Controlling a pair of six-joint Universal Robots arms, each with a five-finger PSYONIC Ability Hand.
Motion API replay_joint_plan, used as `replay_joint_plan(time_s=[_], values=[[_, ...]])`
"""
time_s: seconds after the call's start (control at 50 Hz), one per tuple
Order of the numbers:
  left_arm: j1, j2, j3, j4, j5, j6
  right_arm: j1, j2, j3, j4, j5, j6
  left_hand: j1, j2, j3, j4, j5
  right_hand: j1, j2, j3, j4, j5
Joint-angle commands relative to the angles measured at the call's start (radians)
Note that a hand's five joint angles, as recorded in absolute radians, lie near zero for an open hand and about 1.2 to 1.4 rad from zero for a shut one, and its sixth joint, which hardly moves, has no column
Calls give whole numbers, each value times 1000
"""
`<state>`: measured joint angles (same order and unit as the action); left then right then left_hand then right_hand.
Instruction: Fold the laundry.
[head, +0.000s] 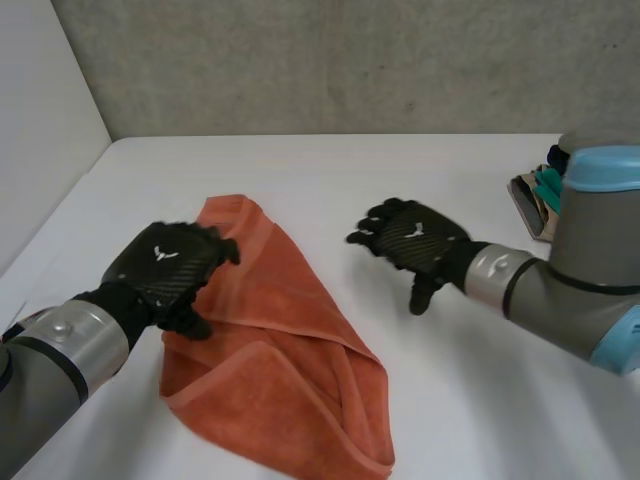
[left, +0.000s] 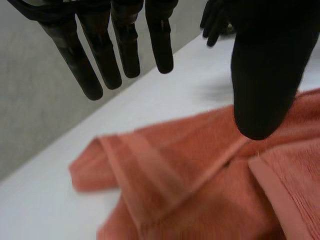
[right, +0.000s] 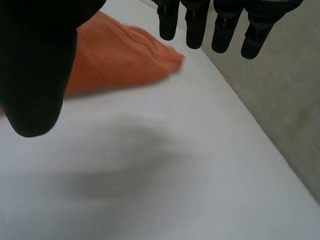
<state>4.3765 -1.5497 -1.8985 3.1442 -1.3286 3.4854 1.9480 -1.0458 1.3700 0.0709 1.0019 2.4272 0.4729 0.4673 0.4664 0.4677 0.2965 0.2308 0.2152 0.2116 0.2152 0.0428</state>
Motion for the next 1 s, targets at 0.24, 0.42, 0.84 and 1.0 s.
replay_joint_plan(time_s=[0.24,0.42,0.84,1.0], values=[[-167,-90,-163,95,-127,-48,187,171,-157,-14,-101,-189,113,119,120,119,115,-55,-39,-36,-39,-41],[-244,-219,-137,154,-155,-43,189,270,-224,35,-100,-260,230,236,237,236,232,101,116,120,116,114],[-207,-24,-48,254,-337,41,146,98,-220,-8,200,-110,923,929,930,929,925,1165,1181,1185,1181,1179],[-153,13,-68,249,-299,43,19,-117,-45,6,245,-27,923,929,930,929,925,1165,1181,1185,1181,1179]])
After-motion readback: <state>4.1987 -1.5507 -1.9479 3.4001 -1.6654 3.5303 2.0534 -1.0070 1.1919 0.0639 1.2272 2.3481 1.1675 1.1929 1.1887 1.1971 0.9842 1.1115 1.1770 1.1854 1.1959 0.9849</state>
